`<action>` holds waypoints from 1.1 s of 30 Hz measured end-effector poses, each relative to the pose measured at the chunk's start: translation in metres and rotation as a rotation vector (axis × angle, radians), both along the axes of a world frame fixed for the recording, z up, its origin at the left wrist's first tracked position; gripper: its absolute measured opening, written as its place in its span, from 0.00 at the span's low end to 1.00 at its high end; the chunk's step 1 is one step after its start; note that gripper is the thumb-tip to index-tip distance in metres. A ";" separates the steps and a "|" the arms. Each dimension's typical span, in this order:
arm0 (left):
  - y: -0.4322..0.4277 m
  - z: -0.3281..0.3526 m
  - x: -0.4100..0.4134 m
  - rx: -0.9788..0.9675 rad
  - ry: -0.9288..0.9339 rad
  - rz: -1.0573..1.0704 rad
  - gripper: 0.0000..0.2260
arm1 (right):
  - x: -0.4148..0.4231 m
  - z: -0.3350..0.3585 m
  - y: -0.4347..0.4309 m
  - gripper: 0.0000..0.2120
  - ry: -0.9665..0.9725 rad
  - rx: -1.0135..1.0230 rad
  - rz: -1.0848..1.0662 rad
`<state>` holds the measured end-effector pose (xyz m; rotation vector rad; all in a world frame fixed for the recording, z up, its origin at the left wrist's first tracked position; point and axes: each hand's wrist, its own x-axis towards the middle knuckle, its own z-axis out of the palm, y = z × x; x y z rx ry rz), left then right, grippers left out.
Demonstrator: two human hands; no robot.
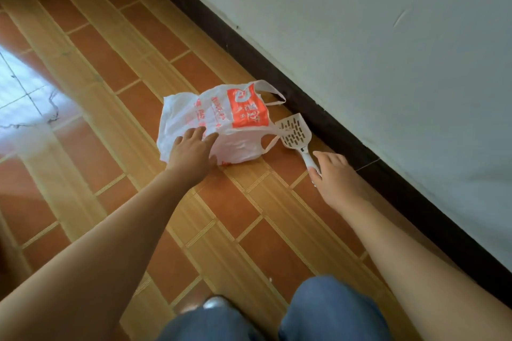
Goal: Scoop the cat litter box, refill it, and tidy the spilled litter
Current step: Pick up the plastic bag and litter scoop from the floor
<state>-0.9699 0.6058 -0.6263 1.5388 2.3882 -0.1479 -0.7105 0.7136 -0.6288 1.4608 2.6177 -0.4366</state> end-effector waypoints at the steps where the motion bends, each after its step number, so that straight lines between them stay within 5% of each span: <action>1: 0.007 -0.007 -0.001 -0.004 0.003 -0.005 0.26 | 0.000 -0.009 0.004 0.21 -0.006 -0.005 -0.006; 13: 0.076 -0.090 -0.004 0.055 0.036 -0.027 0.31 | 0.004 -0.129 0.043 0.21 -0.020 -0.072 -0.199; 33: 0.075 -0.108 -0.005 0.152 0.044 0.035 0.16 | -0.017 -0.161 0.053 0.14 0.006 -0.119 -0.429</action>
